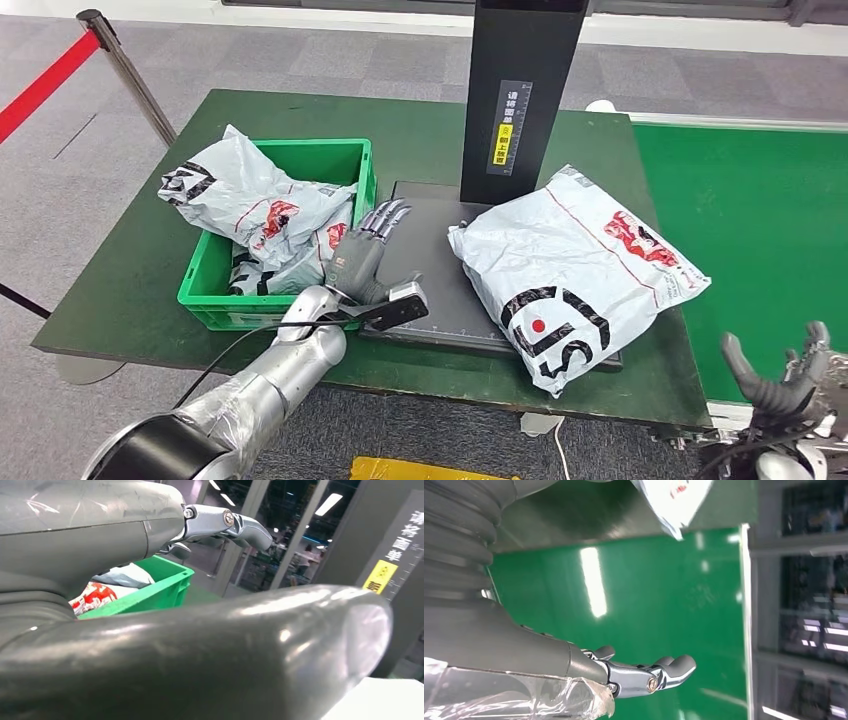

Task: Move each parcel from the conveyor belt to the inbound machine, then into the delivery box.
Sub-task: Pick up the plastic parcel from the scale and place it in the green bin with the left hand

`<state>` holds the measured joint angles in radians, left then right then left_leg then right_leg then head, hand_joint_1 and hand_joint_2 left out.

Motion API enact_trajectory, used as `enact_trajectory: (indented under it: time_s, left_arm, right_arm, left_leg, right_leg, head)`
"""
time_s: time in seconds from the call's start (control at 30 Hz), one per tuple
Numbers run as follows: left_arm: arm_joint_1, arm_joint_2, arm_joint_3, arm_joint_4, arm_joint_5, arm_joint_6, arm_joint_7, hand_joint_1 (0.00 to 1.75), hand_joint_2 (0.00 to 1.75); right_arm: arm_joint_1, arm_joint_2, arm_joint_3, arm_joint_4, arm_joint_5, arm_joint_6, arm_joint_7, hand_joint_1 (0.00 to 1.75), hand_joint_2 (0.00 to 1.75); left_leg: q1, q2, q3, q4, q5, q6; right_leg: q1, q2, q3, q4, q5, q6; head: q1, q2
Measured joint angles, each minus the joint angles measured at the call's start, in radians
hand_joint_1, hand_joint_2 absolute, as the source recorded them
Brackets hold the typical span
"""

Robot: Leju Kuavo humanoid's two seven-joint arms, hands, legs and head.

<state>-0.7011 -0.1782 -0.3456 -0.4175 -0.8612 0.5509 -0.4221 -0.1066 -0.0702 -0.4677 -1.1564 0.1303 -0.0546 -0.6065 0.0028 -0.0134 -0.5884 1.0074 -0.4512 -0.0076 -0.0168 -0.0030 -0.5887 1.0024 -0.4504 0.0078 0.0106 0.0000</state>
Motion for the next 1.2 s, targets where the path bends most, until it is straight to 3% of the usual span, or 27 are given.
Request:
enact_trajectory:
  time_s: [0.57, 1.2]
  left_arm:
    - [0.021, -0.027, 0.000, -0.022, -0.002, -0.043, -0.052, 0.00, 0.00]
    - [0.021, -0.037, 0.000, -0.031, 0.014, -0.064, -0.065, 0.00, 0.00]
  right_arm:
    - [-0.084, 0.048, 0.141, 0.168, 0.070, 0.187, -0.082, 0.00, 1.75]
    - [-0.208, 0.079, 0.308, 0.278, 0.101, 0.228, -0.089, 0.00, 1.75]
  left_leg:
    - [0.000, 0.000, 0.000, 0.000, 0.000, 0.000]
    - [0.000, 0.001, 0.000, 0.000, 0.000, 0.000]
  right_leg:
    - [0.000, 0.000, 0.000, 0.001, 0.000, 0.000]
    - [0.000, 0.001, 0.000, 0.001, 0.000, 0.000]
  head:
    - [0.000, 0.000]
    - [0.000, 0.000]
